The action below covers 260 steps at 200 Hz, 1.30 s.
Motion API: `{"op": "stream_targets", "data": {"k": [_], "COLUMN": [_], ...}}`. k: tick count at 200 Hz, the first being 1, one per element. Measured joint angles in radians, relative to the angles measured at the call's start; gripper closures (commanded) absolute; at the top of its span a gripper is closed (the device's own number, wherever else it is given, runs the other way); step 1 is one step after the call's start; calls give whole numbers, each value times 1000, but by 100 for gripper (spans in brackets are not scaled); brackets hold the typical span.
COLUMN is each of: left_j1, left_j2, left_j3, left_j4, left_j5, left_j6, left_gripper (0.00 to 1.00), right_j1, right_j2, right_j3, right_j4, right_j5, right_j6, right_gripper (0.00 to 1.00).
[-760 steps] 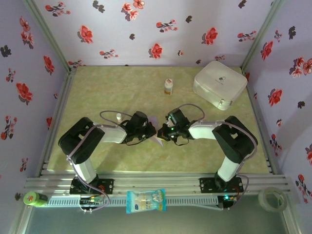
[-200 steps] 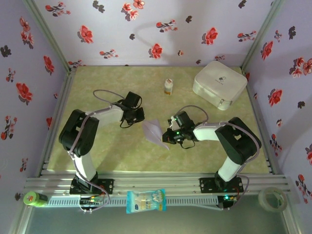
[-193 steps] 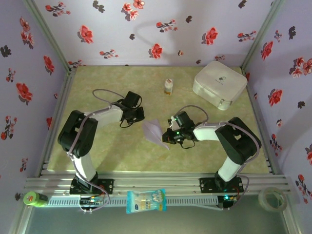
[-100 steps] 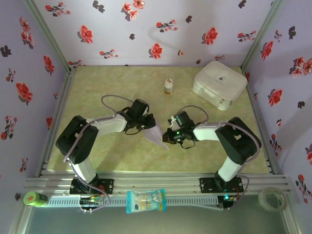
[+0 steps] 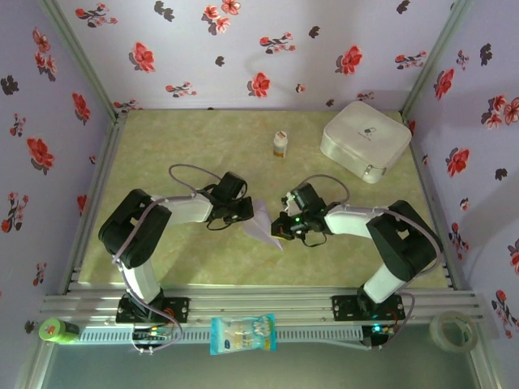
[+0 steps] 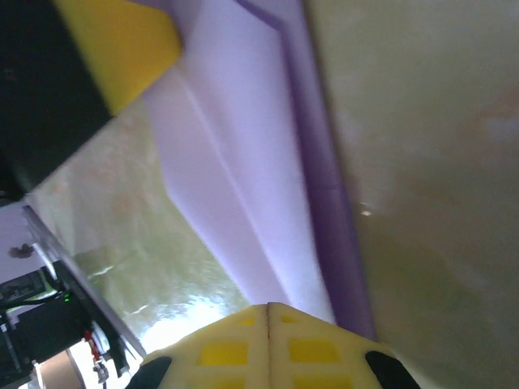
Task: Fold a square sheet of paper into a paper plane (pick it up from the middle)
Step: Fourth fold the wing at the center of the table.
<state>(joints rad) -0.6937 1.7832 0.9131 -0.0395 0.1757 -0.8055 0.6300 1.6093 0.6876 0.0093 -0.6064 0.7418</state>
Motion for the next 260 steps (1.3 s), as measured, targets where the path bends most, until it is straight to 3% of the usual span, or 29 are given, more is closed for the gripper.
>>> {"op": "stream_targets", "data": {"k": [55, 98, 158, 260], "left_j1": [0, 0, 0, 1], "left_j2": [0, 0, 0, 0], "left_j3": [-2, -2, -3, -3], "left_j4": [3, 3, 3, 3], "left_j5": [0, 0, -1, -1], "left_j6": [0, 0, 0, 0], "left_gripper": [97, 97, 97, 98], "right_j1": [21, 30, 29, 12], "right_j2": [116, 165, 80, -153], "right_j3": [102, 88, -45, -267], "right_j4": [16, 43, 144, 123], "right_j5": [-31, -26, -23, 2], "right_j6": [14, 18, 19, -22], "right_gripper": [95, 95, 92, 90]}}
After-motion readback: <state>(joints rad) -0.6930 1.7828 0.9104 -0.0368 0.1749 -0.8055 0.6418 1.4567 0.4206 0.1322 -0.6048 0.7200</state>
